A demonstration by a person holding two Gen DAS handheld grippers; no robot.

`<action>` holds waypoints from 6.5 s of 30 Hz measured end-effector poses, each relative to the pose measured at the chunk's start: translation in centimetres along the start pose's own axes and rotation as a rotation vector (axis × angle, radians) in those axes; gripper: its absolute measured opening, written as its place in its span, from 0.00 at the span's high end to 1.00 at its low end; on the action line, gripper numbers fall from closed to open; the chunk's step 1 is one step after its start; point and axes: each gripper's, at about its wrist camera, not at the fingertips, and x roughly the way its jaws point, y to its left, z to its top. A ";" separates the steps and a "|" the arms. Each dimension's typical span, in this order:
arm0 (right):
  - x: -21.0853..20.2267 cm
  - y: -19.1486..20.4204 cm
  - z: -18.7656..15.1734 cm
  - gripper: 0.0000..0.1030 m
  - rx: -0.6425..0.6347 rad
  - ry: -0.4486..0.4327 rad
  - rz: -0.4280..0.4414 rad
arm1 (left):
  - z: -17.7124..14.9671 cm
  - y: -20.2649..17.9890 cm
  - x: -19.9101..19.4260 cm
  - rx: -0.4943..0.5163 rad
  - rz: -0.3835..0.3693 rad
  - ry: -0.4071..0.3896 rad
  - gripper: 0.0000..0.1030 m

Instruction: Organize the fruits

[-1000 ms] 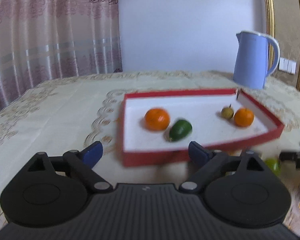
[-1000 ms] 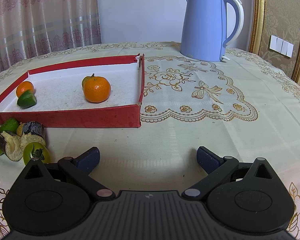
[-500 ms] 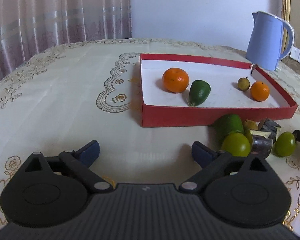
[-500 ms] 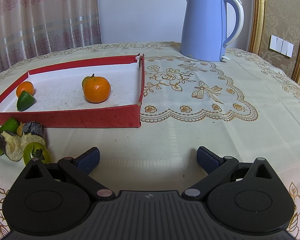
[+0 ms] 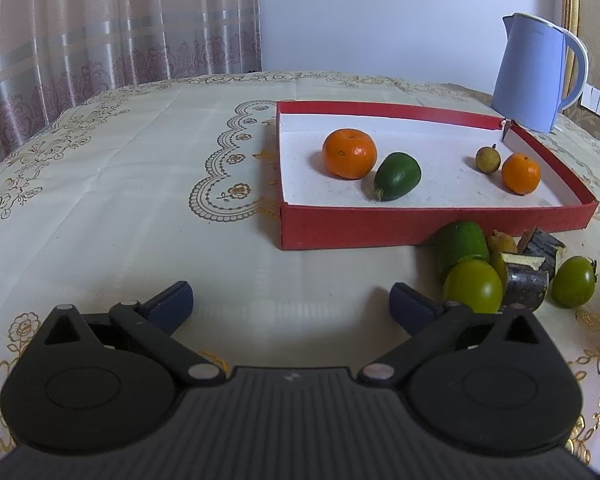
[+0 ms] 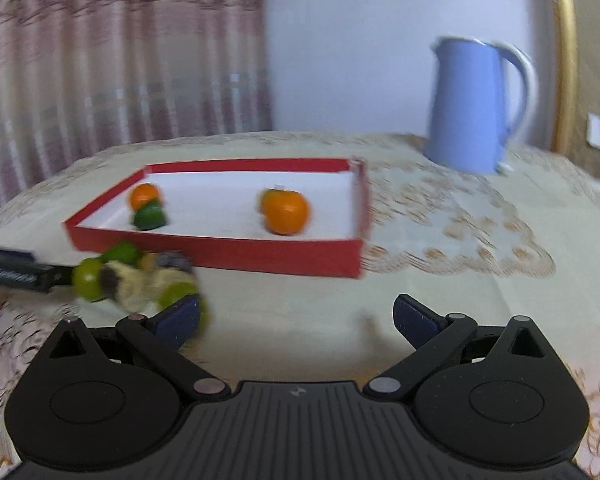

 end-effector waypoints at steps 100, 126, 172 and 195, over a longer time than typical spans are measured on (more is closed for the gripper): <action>3.4 0.0 1.8 0.18 -0.053 0.066 -0.104 | 0.0 -0.1 0.1 0.000 0.001 0.001 0.00; 5.4 -2.8 1.2 0.00 0.078 0.156 -0.157 | 0.0 -0.1 0.0 -0.001 0.000 -0.001 0.00; 5.4 -2.8 1.2 0.00 0.079 0.155 -0.155 | -0.7 -6.4 -2.2 0.175 -0.236 -0.051 0.70; 5.4 -2.7 1.2 0.00 0.079 0.155 -0.155 | 2.5 -5.4 -3.7 0.131 -0.137 -0.130 0.70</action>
